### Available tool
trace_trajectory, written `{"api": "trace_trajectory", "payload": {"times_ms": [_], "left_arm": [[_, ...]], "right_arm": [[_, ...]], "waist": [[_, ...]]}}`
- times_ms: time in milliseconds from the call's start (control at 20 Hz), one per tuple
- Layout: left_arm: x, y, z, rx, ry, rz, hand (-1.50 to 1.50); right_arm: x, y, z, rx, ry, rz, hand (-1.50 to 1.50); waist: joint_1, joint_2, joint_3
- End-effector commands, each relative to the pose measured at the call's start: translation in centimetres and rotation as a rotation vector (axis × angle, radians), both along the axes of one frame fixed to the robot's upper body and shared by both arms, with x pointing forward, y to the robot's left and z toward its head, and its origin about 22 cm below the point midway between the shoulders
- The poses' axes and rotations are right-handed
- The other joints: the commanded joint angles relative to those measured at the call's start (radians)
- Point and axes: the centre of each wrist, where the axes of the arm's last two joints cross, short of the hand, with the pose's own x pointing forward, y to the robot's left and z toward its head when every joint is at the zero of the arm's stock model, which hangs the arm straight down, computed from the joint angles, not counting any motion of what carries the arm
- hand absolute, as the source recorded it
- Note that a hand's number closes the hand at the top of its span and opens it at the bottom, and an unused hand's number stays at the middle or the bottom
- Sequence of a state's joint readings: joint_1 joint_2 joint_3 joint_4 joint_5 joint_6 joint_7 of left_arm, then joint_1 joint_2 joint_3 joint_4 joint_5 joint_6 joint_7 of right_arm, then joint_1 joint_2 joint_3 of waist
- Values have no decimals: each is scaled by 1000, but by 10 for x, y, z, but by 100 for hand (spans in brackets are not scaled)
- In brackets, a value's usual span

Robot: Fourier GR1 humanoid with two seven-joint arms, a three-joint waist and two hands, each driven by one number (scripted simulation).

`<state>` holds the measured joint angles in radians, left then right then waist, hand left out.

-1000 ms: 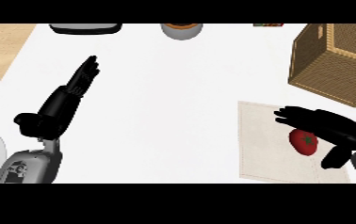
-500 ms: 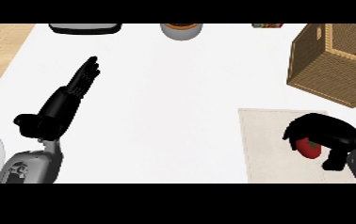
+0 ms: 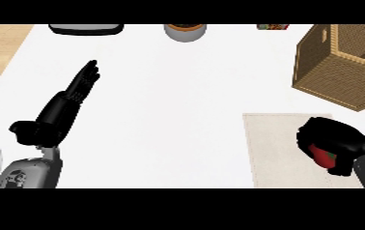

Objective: Pick the tomato from the placemat and place it in the basket

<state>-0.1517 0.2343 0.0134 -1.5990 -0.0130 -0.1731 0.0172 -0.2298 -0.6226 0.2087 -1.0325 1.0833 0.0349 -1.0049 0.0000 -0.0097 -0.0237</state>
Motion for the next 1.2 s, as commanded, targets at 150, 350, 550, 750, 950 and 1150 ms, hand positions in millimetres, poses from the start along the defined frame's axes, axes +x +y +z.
{"api": "trace_trajectory", "payload": {"times_ms": [150,350,550,750,950,1150], "left_arm": [[-2,9,-4,10,28,51,0],[-6,7,-9,11,36,40,0],[-7,22,-2,21,9,54,0],[-6,17,-1,15,12,62,0],[-9,14,-4,17,32,48,0],[-10,14,-6,17,10,50,0]], "right_arm": [[-10,32,-36,94,0,-605,150],[3,75,-29,164,-42,-818,150],[3,109,-29,361,27,-900,150],[10,146,1,670,-32,-932,150],[8,158,69,893,-157,-926,150],[-35,164,117,960,-201,-973,150]], "waist": [[-46,-2,19],[-44,-8,18],[-43,-12,21],[-51,-19,23],[-48,-18,22],[-51,-11,21]]}}
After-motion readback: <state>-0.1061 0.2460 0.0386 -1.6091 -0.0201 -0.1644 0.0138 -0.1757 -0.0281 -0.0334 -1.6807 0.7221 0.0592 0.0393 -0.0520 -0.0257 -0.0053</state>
